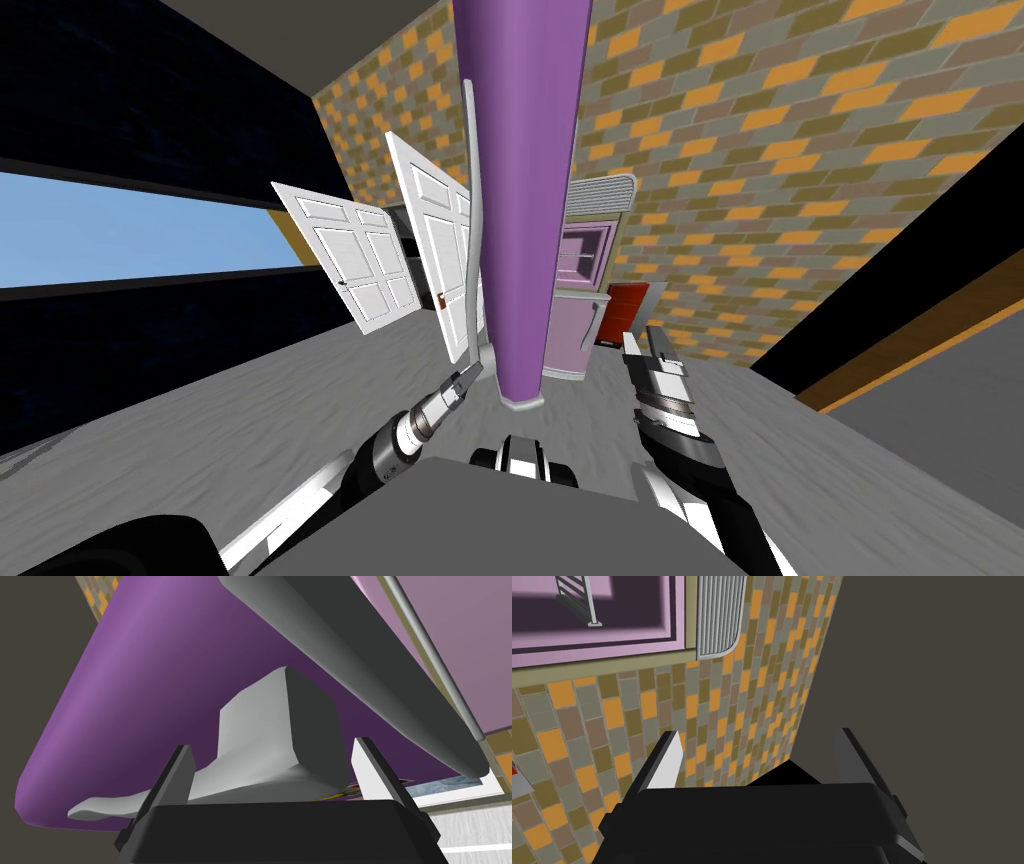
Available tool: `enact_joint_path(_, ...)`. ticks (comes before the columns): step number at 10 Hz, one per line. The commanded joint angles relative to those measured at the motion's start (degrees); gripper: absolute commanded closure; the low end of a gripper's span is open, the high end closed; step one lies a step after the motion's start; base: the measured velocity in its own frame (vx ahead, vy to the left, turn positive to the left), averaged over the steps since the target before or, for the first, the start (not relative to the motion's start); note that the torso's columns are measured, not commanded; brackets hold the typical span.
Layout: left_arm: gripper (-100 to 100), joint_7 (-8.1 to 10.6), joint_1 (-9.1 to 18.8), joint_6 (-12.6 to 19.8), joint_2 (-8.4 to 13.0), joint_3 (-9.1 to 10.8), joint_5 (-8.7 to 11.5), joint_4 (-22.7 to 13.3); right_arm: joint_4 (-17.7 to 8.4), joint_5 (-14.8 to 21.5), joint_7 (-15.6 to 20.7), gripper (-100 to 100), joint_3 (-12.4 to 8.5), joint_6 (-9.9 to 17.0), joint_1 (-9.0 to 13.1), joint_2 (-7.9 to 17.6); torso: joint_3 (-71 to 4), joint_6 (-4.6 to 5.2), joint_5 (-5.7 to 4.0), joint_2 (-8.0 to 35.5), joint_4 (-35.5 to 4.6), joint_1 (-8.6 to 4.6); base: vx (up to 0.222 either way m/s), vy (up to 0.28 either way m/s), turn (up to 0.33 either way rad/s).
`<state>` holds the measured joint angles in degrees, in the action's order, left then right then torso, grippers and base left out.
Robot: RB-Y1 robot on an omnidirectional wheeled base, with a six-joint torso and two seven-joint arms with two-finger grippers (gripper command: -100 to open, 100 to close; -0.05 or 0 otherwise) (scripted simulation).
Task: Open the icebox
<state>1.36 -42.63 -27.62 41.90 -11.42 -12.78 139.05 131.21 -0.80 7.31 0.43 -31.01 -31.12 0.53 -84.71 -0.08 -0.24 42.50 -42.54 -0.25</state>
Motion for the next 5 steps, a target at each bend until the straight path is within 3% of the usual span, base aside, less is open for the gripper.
enact_joint_path(1, 0, 0.00, 0.0, 0.0, 0.0, -0.04, 0.0, -0.1, 0.0, 0.0, 0.0, 0, 0.0, 0.0, 0.0, 0.0, 0.1, 0.00, 0.08, 0.0, 0.1, 0.07, 0.000, 0.000, 0.000)
enact_joint_path(5, 0, -0.01, 0.0, 0.0, 0.1, -0.11, -0.1, -0.3, 0.0, 0.0, 0.0, 0, 0.0, 0.0, 0.0, 0.0, 0.2, 0.04, 0.22, -0.1, 0.2, 0.25, 0.000, 0.000, 0.000)
